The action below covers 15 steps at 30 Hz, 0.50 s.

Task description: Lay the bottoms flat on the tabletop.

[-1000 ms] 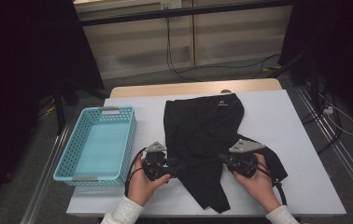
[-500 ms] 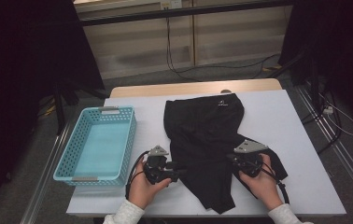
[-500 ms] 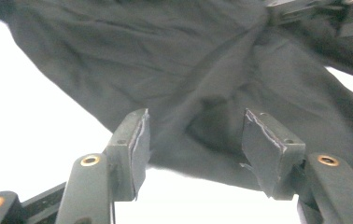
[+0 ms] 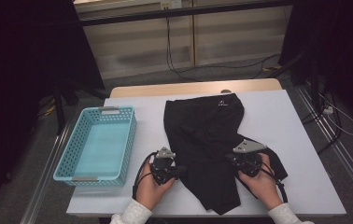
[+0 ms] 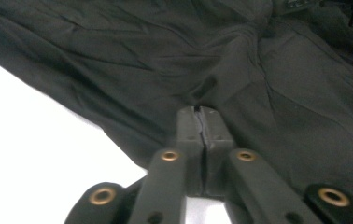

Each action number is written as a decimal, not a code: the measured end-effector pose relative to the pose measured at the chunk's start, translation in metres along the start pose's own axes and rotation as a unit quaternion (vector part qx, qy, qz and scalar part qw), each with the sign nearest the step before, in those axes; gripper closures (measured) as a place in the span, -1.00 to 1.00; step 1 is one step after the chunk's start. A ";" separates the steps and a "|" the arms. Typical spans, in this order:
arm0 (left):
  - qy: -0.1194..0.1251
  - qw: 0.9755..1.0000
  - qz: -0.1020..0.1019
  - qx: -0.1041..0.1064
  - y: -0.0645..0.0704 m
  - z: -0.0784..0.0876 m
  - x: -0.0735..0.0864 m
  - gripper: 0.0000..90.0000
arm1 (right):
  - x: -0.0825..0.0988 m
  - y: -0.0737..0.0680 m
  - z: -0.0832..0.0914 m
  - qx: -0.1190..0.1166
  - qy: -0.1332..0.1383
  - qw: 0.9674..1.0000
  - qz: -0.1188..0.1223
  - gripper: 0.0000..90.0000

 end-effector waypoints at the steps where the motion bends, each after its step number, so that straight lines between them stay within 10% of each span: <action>1: -0.001 1.000 0.009 -0.002 -0.001 0.001 -0.001 0.98 | 0.000 0.000 0.000 -0.001 0.000 1.000 0.000 0.99; 15: 0.010 0.998 0.050 0.023 -0.020 0.023 -0.008 0.97 | -0.007 -0.011 0.006 -0.008 0.004 1.000 0.024 0.66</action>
Point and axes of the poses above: each handheld gripper's, and its own axes: z roughly backward along the jaws, x roughly out of its underside, y roughly to its right, the point moved 4 cm from there along -z, roughly forward along the jaws
